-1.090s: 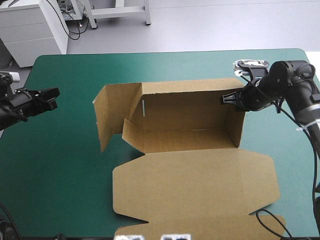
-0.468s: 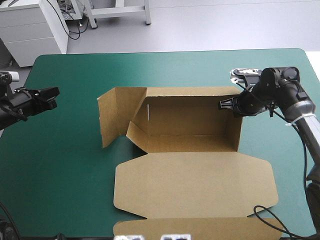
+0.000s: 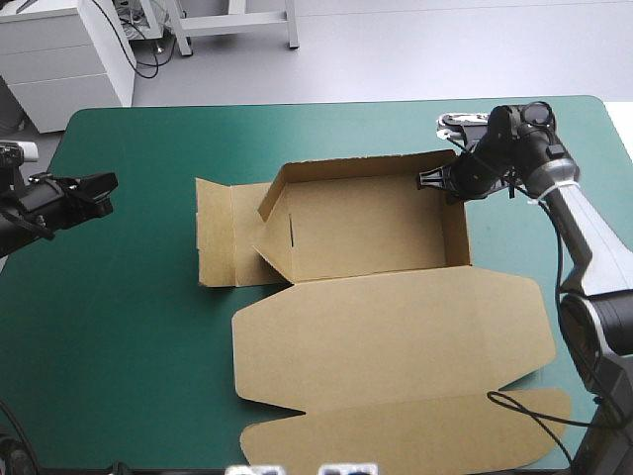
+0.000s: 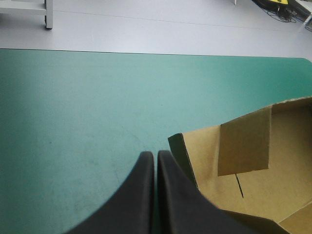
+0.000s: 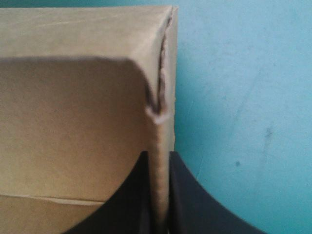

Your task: Fold the box

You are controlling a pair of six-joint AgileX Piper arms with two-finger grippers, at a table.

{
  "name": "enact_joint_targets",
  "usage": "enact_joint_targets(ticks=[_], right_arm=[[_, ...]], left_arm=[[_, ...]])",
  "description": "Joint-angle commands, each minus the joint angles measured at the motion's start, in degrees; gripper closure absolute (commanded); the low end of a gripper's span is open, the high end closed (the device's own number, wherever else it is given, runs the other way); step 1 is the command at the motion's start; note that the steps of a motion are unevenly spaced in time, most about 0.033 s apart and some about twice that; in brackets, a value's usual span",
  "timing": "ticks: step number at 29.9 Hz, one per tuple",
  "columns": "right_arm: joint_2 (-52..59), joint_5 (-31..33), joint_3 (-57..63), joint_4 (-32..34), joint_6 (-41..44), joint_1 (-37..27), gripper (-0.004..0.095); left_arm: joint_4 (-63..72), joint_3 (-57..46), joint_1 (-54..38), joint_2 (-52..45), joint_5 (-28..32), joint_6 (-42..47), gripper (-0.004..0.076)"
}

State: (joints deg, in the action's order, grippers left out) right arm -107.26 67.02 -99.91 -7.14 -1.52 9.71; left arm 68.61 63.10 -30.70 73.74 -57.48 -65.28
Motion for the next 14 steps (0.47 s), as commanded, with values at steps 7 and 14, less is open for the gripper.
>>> enact_joint_targets(ticks=[7, 14], right_arm=[[-5.7, 3.2, -7.9, 0.8, 0.1, -0.1, 0.0920], [-6.4, 4.0, -8.5, -0.5, -6.9, -0.1, 0.0851]], left_arm=[[4.3, 1.5, 0.3, -1.4, 0.3, 0.1, 0.0715], [4.3, 1.5, 0.3, -1.4, 0.3, 0.1, 0.0715]])
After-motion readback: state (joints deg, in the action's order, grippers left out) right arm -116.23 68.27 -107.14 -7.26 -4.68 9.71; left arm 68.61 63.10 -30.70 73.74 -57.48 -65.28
